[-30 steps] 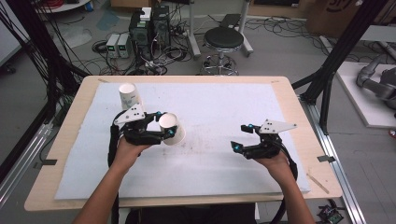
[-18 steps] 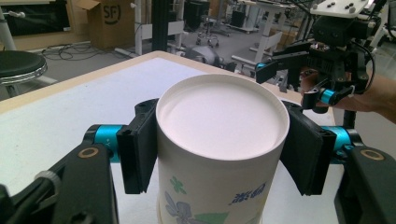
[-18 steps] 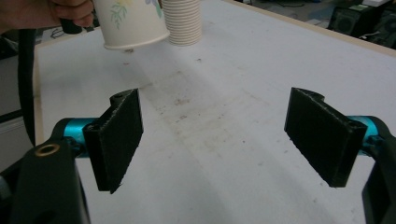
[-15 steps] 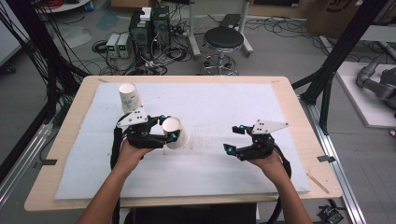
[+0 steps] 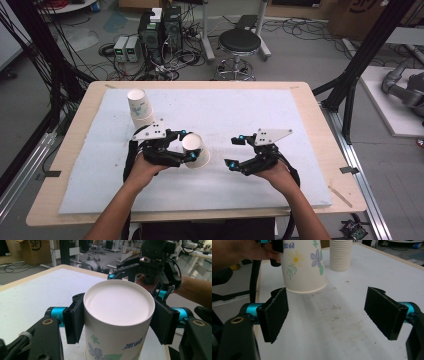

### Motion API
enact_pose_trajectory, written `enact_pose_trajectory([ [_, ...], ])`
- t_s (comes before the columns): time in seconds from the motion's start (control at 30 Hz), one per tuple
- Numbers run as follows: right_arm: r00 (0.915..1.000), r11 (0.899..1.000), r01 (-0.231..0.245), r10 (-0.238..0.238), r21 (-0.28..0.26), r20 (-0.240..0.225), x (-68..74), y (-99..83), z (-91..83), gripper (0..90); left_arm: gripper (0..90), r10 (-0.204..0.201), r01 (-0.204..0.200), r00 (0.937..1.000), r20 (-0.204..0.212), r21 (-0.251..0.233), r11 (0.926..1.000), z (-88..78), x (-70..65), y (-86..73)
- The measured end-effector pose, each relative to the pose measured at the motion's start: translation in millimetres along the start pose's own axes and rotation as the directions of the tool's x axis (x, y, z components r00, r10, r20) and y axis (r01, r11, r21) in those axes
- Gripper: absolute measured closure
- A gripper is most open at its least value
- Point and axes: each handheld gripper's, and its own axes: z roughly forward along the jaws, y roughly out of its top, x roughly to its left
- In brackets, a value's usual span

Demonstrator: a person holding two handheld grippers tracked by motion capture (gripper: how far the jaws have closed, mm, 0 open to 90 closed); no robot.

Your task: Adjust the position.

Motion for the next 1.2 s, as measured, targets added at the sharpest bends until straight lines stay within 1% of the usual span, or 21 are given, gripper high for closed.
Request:
enact_pose_trajectory([
  [0.03,1.0000,1.000,0.000,0.000,0.000,0.000,0.0,0.0,0.0,19.7,35.1,0.000,0.000,1.0000,0.000,0.000,1.0000,0.0,0.0,0.0],
  [0.07,0.9998,1.000,0.007,-0.007,0.003,-0.019,0.6,1.8,4.8,19.7,35.1,-0.001,0.001,1.0000,0.003,0.003,1.0000,1.6,-0.7,0.2],
  [0.1,0.9996,1.000,0.012,-0.012,0.003,-0.024,0.5,2.4,6.9,19.7,35.1,0.003,-0.003,0.9999,0.012,0.007,1.0000,3.7,-1.1,0.5],
  [0.17,0.9994,1.000,0.011,-0.011,0.005,-0.034,1.1,2.7,8.4,19.7,35.1,0.006,-0.006,0.9999,0.015,0.008,0.9999,5.2,-1.4,0.9],
  [0.2,0.9987,1.000,0.013,-0.013,0.011,-0.050,2.2,3.8,12.3,19.7,35.2,0.007,-0.007,0.9997,0.022,0.009,0.9999,6.3,-1.7,1.2],
  [0.27,0.9984,1.000,0.017,-0.016,0.008,-0.054,2.8,4.3,14.0,19.7,35.2,0.007,-0.008,0.9994,0.034,0.009,0.9999,8.8,-2.7,1.9],
  [0.33,0.9967,1.000,0.023,-0.022,0.006,-0.078,4.7,5.5,18.0,19.7,35.3,0.012,-0.012,0.9984,0.055,0.013,0.9998,13.1,-5.1,3.0],
  [0.4,0.9957,1.000,0.025,-0.024,0.008,-0.089,6.1,6.0,20.3,19.7,35.3,0.012,-0.013,0.9981,0.060,0.015,0.9998,14.5,-5.8,3.3],
  [0.53,0.9925,0.999,0.037,-0.035,0.010,-0.117,8.8,6.4,26.7,19.7,35.5,0.021,-0.023,0.9959,0.088,0.025,0.9994,21.7,-9.8,5.9],
  [0.6,0.9907,0.999,0.035,-0.033,0.013,-0.132,10.5,6.5,28.6,19.7,35.6,0.026,-0.029,0.9944,0.102,0.029,0.9992,24.2,-10.5,7.0],
  [0.63,0.9903,0.999,0.038,-0.036,0.016,-0.134,11.0,6.4,29.6,19.7,35.6,0.023,-0.026,0.9931,0.115,0.029,0.9992,27.5,-11.9,8.0],
  [0.7,0.9888,0.999,0.039,-0.036,0.019,-0.145,11.5,6.2,31.2,19.8,35.6,0.027,-0.031,0.9921,0.122,0.033,0.9990,29.1,-12.6,8.6],
  [0.77,0.9883,0.999,0.039,-0.035,0.026,-0.149,12.5,5.9,32.6,19.8,35.6,0.026,-0.031,0.9902,0.137,0.031,0.9991,33.0,-14.6,9.1],
  [0.87,0.9864,0.999,0.044,-0.040,0.024,-0.160,13.4,5.7,33.8,20.0,35.6,0.024,-0.029,0.9892,0.145,0.036,0.9989,35.7,-16.0,8.6],
  [0.97,0.9850,0.999,0.042,-0.038,0.024,-0.169,14.1,5.7,34.0,20.1,35.6,0.020,-0.025,0.9874,0.157,0.029,0.9993,38.6,-17.6,8.7],
  [1.0,0.9830,0.999,0.042,-0.038,0.021,-0.179,13.8,5.3,34.7,21.3,35.6,0.015,-0.019,0.9868,0.161,0.022,0.9996,39.4,-18.0,8.8],
  [1.03,0.9796,0.999,0.039,-0.035,0.016,-0.198,13.4,4.6,35.2,24.8,35.7,0.012,-0.015,0.9862,0.165,0.016,0.9998,40.1,-18.0,8.9],
  [1.1,0.9781,0.999,0.034,-0.031,0.012,-0.206,13.3,3.6,35.1,26.6,35.7,0.004,-0.006,0.9851,0.172,0.008,1.0000,41.3,-18.2,8.8],
  [1.13,0.9765,0.999,0.034,-0.031,0.008,-0.213,12.7,2.9,35.5,27.4,35.7,0.004,-0.005,0.9849,0.173,0.005,1.0000,41.4,-17.9,8.8],
  [1.17,0.9742,1.000,0.023,-0.022,0.004,-0.225,12.0,1.6,35.9,27.9,35.8,0.000,-0.001,0.9845,0.175,0.004,1.0000,41.6,-17.9,8.8],
  [1.2,0.9742,1.000,0.023,-0.022,0.004,-0.225,12.0,1.6,35.9,27.9,35.9,0.000,-0.001,0.9845,0.175,0.004,1.0000,41.6,-17.9,8.8],
])
